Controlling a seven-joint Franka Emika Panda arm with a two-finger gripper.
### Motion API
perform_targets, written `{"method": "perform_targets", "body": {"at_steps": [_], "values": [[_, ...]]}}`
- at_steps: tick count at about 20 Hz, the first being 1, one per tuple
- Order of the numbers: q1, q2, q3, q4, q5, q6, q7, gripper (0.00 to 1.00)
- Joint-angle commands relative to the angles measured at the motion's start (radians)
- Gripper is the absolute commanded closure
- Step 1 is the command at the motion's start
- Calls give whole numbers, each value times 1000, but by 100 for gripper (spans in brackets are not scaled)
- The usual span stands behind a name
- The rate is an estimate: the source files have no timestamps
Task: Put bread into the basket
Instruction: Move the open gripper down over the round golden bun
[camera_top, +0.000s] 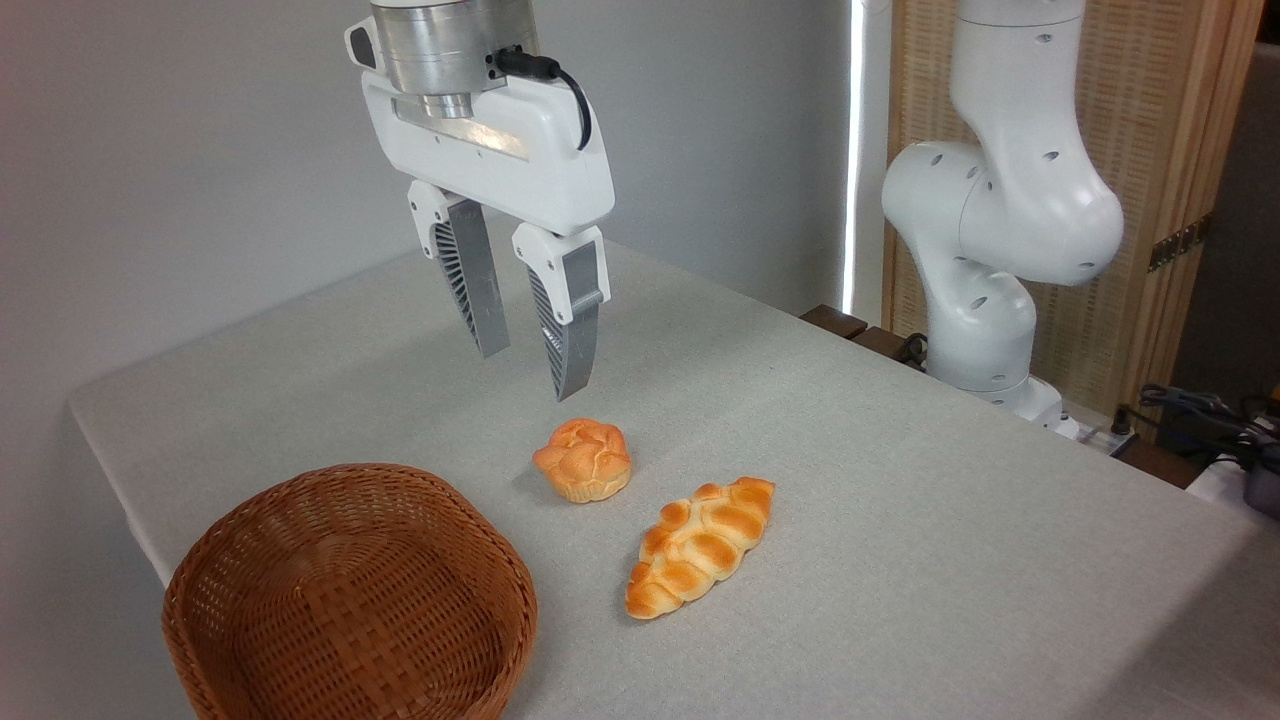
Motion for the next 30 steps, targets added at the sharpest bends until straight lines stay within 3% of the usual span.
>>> {"method": "perform_targets", "body": {"at_steps": [1,14,21,26,30], "values": [[-1,-34,2,-52,-14,40,-7,0],[-2,-31,-18,-56,-14,48,-5,0],[-7,-53,-71,-170,-14,172,-5,0],[-7,-129,-131,-369,-2,305,1,0],[-7,-154,-160,-458,2,369,3,0]]}}
